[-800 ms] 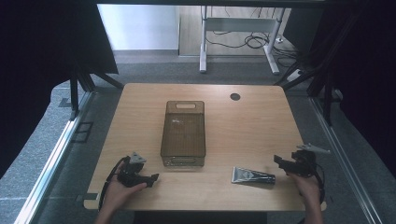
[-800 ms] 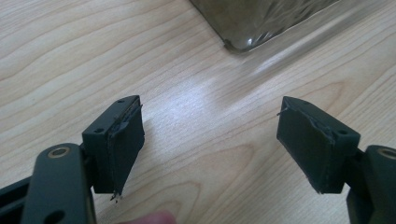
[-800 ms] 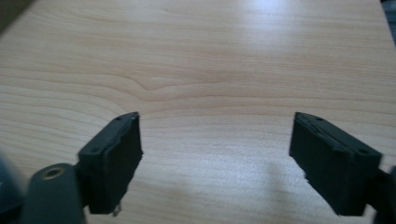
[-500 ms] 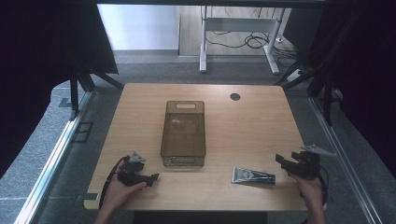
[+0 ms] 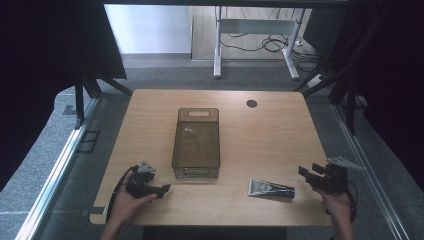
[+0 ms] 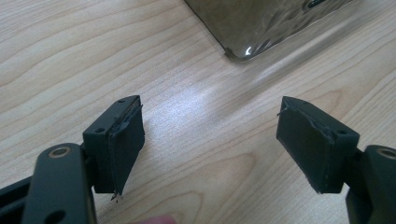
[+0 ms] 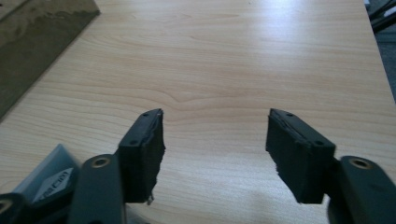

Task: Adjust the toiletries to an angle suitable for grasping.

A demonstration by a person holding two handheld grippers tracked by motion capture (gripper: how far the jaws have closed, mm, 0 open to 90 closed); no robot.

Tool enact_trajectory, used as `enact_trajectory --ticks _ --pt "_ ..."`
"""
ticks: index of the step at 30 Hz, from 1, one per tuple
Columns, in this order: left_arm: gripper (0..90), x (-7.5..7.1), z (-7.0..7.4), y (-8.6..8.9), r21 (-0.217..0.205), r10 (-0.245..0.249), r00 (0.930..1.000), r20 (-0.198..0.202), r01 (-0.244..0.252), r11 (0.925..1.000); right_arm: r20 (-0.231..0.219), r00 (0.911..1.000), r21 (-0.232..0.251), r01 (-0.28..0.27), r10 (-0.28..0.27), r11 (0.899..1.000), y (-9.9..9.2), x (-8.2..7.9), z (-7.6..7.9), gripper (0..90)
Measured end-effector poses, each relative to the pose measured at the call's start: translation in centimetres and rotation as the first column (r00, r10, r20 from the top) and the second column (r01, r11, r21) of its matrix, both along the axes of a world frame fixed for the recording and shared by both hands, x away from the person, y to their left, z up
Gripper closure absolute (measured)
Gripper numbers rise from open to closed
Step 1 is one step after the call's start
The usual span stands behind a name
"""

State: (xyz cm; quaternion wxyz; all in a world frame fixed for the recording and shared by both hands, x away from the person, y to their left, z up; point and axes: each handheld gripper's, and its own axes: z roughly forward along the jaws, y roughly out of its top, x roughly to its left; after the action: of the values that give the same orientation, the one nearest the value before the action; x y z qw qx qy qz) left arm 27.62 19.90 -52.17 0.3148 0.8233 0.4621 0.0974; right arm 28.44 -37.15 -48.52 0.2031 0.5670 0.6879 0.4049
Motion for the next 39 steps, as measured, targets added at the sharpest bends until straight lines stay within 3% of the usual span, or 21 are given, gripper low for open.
enact_trajectory --ticks 8,13,19,24,25,28,29,30,31,32,33,34,35,39 --pt "24.2 0.0 0.2 0.0 -0.01 -0.004 1.0 0.001 0.004 0.9999 -0.009 0.9989 0.002 -0.047 0.047 0.999 0.6 -0.2 0.5 52.9" --pt "24.2 -0.1 0.4 0.0 -0.007 -0.001 1.0 0.004 0.001 1.0 -0.012 0.9969 -0.024 -0.078 0.078 0.997 0.9 -0.3 1.0 61.7" --pt "24.3 -0.3 0.5 -0.3 -0.013 -0.01 0.9999 0.004 0.01 0.9999 -0.048 0.9823 -0.074 -0.184 0.181 0.98 2.5 -0.5 1.9 75.0" --pt "24.2 -0.3 0.8 0.0 -0.022 -0.01 0.9998 0.015 0.01 0.9997 -0.111 0.9588 -0.116 -0.274 0.262 0.955 4.3 0.0 2.9 82.5" --pt "24.3 -0.3 0.8 0.0 -0.022 -0.01 0.9998 0.015 0.01 0.9997 -0.111 0.9588 -0.116 -0.274 0.262 0.955 4.3 0.0 2.9 82.5" --pt "24.3 -0.5 1.1 0.2 -0.038 0.003 0.9998 0.022 -0.002 0.9993 -0.157 0.9343 -0.134 -0.341 0.32 0.93 5.9 0.3 3.6 83.9" --pt "24.3 -0.5 1.2 0.3 -0.038 0.003 0.9997 0.025 -0.002 0.9993 -0.157 0.9343 -0.134 -0.341 0.32 0.93 5.9 0.3 3.6 83.9" --pt "24.2 -0.5 1.3 0.3 -0.041 0.002 0.9997 0.025 -0.001 0.9992 -0.182 0.9198 -0.14 -0.374 0.348 0.917 6.7 0.5 3.9 85.3" --pt "24.2 -0.6 1.3 0.3 -0.042 0.003 0.9997 0.026 -0.002 0.9991 -0.182 0.9198 -0.14 -0.374 0.348 0.917 6.7 0.5 3.9 85.3" --pt "24.2 -0.5 1.3 0.3 -0.042 0.003 0.9997 0.026 -0.001 0.9991 -0.204 0.9043 -0.148 -0.407 0.375 0.901 7.4 0.8 4.1 86.9" --pt "24.3 -0.5 1.3 0.3 -0.036 -0.002 0.9997 0.025 0.002 0.9994 -0.216 0.8972 -0.151 -0.421 0.385 0.895 7.8 0.9 4.1 87.6" --pt "24.3 -0.5 1.3 0.3 -0.036 -0.002 0.9997 0.025 0.002 0.9994 -0.216 0.8972 -0.151 -0.421 0.385 0.895 7.8 0.9 4.1 87.6" --pt "24.2 -0.5 1.1 0.1 -0.031 -0.005 0.9997 0.022 0.006 0.9995 -0.243 0.8788 -0.159 -0.454 0.411 0.877 8.5 1.2 4.1 88.7" --pt "24.2 -0.5 1.0 -0.1 -0.029 -0.014 0.9997 0.018 0.015 0.9995 -0.296 0.8505 -0.185 -0.498 0.435 0.847 9.7 1.7 3.9 89.3"
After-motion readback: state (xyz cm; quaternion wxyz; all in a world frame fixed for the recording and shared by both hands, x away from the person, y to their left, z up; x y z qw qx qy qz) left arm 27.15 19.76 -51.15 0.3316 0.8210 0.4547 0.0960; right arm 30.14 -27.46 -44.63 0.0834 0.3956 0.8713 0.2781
